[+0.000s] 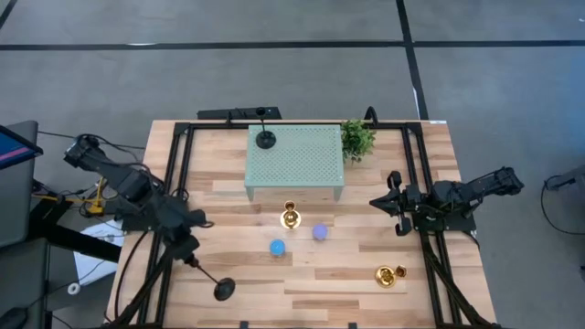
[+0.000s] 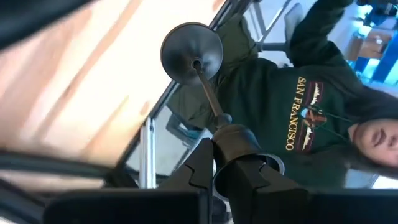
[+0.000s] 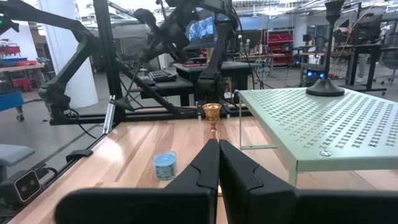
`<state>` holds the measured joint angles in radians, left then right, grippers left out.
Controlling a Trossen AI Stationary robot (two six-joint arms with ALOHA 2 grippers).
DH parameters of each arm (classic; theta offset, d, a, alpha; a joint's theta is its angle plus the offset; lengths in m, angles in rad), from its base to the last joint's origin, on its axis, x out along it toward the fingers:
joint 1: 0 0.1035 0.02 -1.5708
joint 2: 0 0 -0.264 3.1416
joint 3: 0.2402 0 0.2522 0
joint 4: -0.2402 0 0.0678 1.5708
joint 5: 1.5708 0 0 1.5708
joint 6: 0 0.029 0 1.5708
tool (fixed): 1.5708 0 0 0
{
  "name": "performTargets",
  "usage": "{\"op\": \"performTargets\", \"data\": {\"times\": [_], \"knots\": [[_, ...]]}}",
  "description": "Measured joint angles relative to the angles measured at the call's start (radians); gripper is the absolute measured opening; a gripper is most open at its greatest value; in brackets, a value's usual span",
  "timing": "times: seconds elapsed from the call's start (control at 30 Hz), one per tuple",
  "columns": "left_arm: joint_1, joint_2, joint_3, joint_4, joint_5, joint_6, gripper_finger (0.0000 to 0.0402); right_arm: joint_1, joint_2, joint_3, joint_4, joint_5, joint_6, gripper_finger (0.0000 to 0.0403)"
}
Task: Pick & Place candle stick holders
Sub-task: Put the black candle holder on the shelf
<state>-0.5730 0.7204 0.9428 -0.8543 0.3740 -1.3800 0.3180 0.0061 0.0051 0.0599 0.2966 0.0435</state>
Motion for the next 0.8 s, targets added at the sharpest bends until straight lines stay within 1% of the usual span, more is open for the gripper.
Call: {"op": "performTargets", "data": {"times": [0.07,0.17,0.2,0.3,0.4,0.53,0.6,0.7,0.8], "knots": [[0.036,0.001,0.0,0.0,-0.018,0.124,0.0019,0.0,0.0,0.0,0.0,0.0,-0.001,0.0],[0.079,0.009,-0.008,0.003,-0.098,0.326,0.0019,0.0,0.0,0.0,0.0,0.0,-0.001,0.0],[0.089,0.016,-0.012,0.001,-0.116,0.374,0.0019,0.0,0.0,0.0,0.0,0.0,-0.001,0.0],[0.117,0.044,-0.028,-0.003,-0.119,0.461,0.0021,0.0,0.0,0.0,0.0,0.001,-0.001,0.0],[0.128,0.088,-0.045,-0.005,-0.128,0.494,0.0022,0.0,0.0,0.0,0.0,0.001,-0.001,0.0],[0.128,0.165,-0.054,-0.005,-0.195,0.546,0.0022,0.0,0.0,0.0,0.0,0.001,-0.001,0.0],[0.128,0.202,-0.056,-0.005,-0.199,0.569,0.0022,0.0,0.0,0.0,0.0,0.01,0.0,0.0],[0.143,0.236,-0.056,-0.005,-0.185,0.561,0.0022,0.0,0.0,0.0,0.0,0.028,0.002,0.0],[0.17,0.256,-0.055,0.0,-0.179,0.492,0.0022,0.0,0.0,0.0,0.0,0.028,0.002,0.0]]}}
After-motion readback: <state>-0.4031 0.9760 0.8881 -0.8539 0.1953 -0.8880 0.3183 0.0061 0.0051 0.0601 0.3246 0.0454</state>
